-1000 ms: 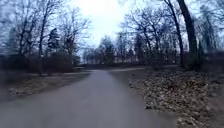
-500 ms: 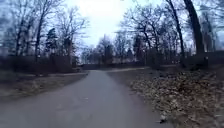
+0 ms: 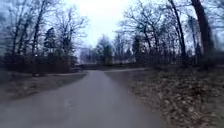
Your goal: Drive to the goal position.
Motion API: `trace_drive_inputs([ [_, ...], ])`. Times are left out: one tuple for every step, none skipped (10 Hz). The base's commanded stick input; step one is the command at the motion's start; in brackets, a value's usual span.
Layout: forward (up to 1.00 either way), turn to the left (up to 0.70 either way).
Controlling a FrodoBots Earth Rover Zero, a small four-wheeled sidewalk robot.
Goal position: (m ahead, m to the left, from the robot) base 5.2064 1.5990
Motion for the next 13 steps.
trace_drive_inputs([
  [1.00,0.00],
  [1.00,0.00],
  [1.00,0.00],
  [1.00,0.00],
  [1.00,0.00],
  [1.00,0.00],
  [1.00,0.00],
  [1.00,0.00],
  [1.00,0.00],
  [1.00,0.00],
  [1.00,0.00],
  [1.00,0.00],
  [1.00,0.00],
])
